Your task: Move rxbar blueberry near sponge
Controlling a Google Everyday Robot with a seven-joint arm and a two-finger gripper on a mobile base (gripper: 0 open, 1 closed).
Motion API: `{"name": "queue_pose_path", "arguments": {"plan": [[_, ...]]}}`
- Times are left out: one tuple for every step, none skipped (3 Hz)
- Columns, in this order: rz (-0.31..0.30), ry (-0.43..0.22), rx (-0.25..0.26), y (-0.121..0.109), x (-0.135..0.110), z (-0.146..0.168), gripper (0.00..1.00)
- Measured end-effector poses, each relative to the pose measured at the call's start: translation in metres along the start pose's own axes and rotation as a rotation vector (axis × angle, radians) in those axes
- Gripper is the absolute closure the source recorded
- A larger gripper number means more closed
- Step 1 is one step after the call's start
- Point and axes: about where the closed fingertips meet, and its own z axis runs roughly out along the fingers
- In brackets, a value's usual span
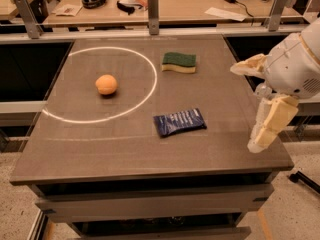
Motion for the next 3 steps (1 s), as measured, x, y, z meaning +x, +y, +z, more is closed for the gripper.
{"name": "queue_pose_path", "arguments": {"plan": [[-0.071,-0.080,-0.001,-0.006,-0.016,0.023,0.00],[-0.071,-0.080,-0.001,-0.006,-0.016,0.023,0.00],[-0.085,-0.089,-0.027,-0.009,-0.021,0.034,0.00]]}}
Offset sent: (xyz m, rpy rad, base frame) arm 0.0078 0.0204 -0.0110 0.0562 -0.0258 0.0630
